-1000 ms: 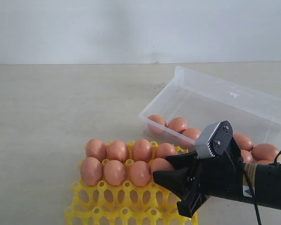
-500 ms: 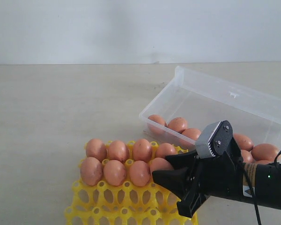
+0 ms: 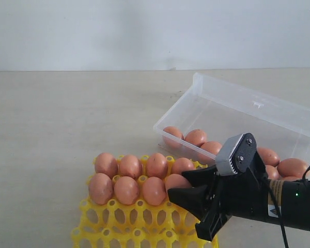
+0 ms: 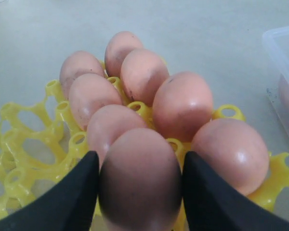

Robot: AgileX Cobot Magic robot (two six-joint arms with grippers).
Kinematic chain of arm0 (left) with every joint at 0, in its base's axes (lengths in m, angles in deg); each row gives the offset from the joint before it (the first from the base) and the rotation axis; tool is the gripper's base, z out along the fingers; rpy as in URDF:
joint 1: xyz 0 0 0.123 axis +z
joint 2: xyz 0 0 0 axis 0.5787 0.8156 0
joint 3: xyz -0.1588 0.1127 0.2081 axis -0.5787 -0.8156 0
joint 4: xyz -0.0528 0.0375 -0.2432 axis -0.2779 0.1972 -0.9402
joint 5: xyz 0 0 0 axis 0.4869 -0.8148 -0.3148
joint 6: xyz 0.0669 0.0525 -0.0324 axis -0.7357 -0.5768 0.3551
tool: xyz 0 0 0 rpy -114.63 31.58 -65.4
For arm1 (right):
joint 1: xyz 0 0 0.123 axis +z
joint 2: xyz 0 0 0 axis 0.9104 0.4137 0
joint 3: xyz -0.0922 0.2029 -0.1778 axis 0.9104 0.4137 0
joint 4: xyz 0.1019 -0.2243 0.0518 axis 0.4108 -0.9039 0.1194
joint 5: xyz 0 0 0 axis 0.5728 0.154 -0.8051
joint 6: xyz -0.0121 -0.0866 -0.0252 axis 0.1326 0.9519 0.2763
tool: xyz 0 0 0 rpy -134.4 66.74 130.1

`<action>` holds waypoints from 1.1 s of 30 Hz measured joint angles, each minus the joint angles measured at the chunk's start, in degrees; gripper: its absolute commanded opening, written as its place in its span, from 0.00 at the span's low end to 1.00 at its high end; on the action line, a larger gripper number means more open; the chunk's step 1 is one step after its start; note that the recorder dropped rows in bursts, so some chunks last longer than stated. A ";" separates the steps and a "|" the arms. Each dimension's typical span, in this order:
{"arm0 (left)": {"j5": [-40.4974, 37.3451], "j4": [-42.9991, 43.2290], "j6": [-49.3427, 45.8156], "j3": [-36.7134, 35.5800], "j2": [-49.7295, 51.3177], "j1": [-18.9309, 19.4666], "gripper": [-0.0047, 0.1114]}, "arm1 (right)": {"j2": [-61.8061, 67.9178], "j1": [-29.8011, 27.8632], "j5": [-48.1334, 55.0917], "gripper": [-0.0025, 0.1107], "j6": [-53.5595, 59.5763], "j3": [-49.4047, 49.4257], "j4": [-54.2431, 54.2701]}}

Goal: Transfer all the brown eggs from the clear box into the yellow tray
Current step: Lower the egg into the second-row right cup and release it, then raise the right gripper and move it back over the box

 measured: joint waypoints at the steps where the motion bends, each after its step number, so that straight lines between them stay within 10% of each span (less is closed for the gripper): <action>1: 0.00 0.00 0.00 0.00 0.00 0.00 0.08 | 0.00 0.00 0.00 0.17 0.35 0.00 0.00; 5: 0.00 0.00 0.00 0.00 0.00 0.00 0.08 | 0.00 0.00 0.25 0.42 1.50 0.00 0.00; 21: 0.00 0.00 0.00 0.00 0.00 0.00 0.08 | -3.61 0.00 -4.83 0.41 0.83 0.00 3.95; 26: 0.00 0.00 0.00 0.00 0.00 0.00 0.08 | -20.96 0.00 -4.05 0.41 -2.83 -1.22 24.19; 33: 0.00 0.00 0.00 0.00 0.00 0.00 0.08 | -28.09 -0.24 66.37 0.41 2.48 -26.94 30.41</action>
